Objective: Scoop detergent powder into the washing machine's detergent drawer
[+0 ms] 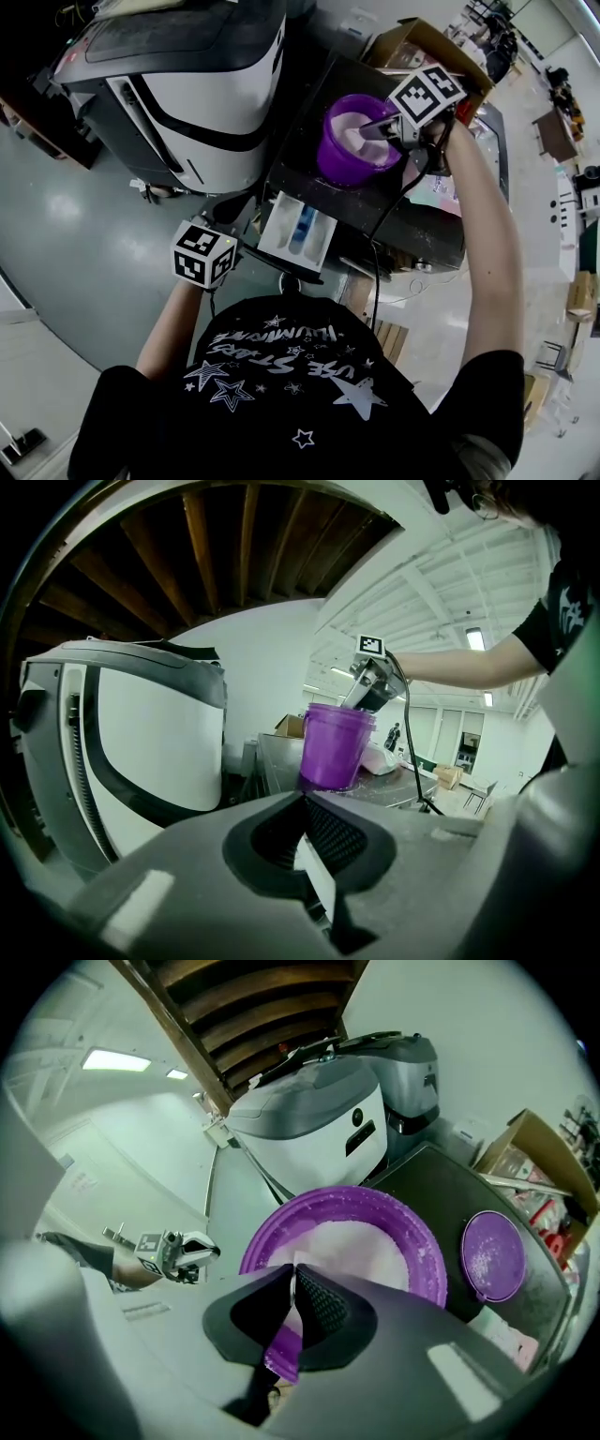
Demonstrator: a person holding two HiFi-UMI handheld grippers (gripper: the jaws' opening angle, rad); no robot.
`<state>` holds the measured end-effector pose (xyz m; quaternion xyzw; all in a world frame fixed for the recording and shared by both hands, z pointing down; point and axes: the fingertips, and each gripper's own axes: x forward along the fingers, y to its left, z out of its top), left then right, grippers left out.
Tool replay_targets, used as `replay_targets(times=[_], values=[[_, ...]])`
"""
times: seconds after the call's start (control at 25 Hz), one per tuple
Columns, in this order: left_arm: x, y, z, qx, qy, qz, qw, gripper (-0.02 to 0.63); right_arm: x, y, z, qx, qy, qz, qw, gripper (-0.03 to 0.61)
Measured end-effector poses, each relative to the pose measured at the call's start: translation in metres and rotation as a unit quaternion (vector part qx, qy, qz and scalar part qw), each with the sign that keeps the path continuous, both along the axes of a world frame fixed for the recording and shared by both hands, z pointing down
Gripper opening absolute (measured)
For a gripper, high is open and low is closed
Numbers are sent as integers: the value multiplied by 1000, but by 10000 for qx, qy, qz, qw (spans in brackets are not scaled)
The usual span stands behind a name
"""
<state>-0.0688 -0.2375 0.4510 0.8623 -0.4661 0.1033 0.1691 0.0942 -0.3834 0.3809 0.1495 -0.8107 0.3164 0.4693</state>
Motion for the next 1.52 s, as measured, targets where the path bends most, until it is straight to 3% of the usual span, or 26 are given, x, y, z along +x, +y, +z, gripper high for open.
replay_targets(times=[0.24, 0.52, 0.76, 0.96, 1.16, 1.52], values=[[3, 9, 2, -39, -8, 144, 9999, 0, 15, -3, -12, 143, -556, 823, 9949, 37], [4, 15, 7, -117, -59, 294, 9995, 0, 35, -7, -20, 323, -1227, 1655, 9780, 37], [7, 20, 8, -139, -79, 422, 9990, 0, 41, -1, -26, 362, -2049, 2161, 9539, 37], [11, 23, 7, -149, -100, 569, 9982, 0, 44, 9, -33, 334, -2769, 2512, 9269, 37], [15, 29, 9, -185, -123, 745, 9970, 0, 45, 21, -40, 358, -3144, 2794, 9066, 37], [19, 42, 7, -174, -203, 1042, 9942, 0, 33, 54, -72, 441, -3772, 2808, 8814, 37]])
